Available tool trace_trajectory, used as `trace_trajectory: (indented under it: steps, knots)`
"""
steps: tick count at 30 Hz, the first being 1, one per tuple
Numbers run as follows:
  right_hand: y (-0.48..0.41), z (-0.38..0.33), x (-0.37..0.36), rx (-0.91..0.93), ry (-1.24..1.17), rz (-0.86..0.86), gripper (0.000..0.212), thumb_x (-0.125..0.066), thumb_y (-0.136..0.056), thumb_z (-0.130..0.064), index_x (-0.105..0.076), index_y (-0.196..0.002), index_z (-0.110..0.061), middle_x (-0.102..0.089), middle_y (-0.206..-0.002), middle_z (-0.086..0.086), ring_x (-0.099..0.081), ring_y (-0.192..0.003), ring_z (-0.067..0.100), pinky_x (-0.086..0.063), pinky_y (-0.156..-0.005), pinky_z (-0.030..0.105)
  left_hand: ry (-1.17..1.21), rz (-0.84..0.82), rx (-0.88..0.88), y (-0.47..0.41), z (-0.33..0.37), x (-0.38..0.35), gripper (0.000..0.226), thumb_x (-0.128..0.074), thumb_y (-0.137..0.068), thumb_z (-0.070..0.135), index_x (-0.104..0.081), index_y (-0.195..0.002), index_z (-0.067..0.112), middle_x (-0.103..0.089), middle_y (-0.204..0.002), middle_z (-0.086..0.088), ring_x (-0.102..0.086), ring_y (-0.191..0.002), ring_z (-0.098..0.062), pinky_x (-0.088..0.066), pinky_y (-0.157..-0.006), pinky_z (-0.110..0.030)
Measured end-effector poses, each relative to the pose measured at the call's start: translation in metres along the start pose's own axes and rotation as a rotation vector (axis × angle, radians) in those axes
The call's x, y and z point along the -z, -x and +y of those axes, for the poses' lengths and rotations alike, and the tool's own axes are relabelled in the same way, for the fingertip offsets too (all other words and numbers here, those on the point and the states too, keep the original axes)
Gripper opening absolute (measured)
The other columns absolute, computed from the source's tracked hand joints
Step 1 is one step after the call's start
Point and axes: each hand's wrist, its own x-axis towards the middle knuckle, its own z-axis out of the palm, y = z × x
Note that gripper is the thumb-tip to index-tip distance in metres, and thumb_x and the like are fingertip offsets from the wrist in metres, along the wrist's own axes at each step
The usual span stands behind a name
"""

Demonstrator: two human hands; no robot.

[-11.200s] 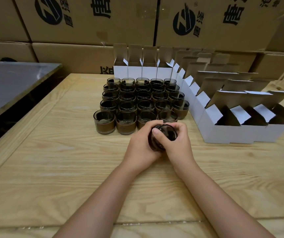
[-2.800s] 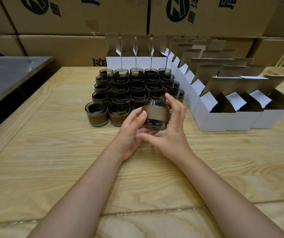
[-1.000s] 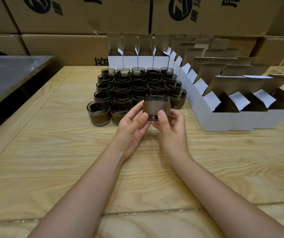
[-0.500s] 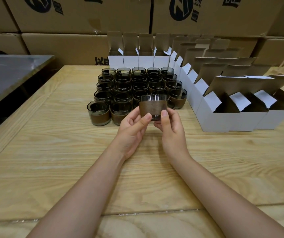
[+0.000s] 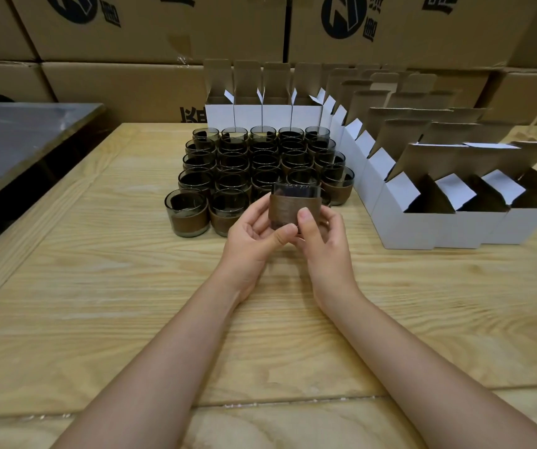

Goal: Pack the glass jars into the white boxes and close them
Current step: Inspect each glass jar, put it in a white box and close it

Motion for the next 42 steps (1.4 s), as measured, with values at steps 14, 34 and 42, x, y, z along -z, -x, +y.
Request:
trace_trajectory:
  steps: [14, 34, 42]
  knots:
    - [0.003, -0.007, -0.003, -0.229, -0.256, -0.072, 0.035, -0.034, -0.103, -0.032, -0.064, -0.105, -0.015, -0.074, -0.092, 0.005, -0.067, -0.088, 0.017, -0.056, -0.075, 0.028, -0.084, -0.065, 0.036, 0.001, -0.001, 0.000, 0.073, -0.077, -0.061, 0.025, -0.052, -0.128, 0.011, -0.069, -0.110, -0.005, -0.063, -0.108, -0.019, -0.049, -0.098, -0.032]
    - [0.001, -0.013, -0.002, -0.189, -0.207, 0.034, 0.042, -0.064, -0.083, -0.034, -0.056, -0.114, -0.007, -0.068, -0.102, 0.011, -0.068, -0.086, 0.021, -0.058, -0.079, 0.037, -0.207, 0.028, -0.117, 0.000, -0.005, -0.001, 0.076, -0.083, -0.058, 0.005, -0.050, -0.123, 0.026, -0.064, -0.119, 0.003, -0.065, -0.107, -0.007, -0.051, -0.083, -0.018]
    - [0.005, -0.022, -0.004, -0.308, -0.371, -0.007, 0.042, -0.039, -0.101, -0.031, -0.056, -0.123, 0.000, -0.064, -0.117, 0.027, -0.068, -0.089, 0.031, -0.060, -0.078, 0.037, -0.226, -0.027, -0.130, -0.001, -0.006, 0.000, 0.086, -0.083, -0.057, 0.007, -0.044, -0.131, 0.028, -0.064, -0.121, 0.006, -0.064, -0.109, -0.009, -0.051, -0.085, -0.020]
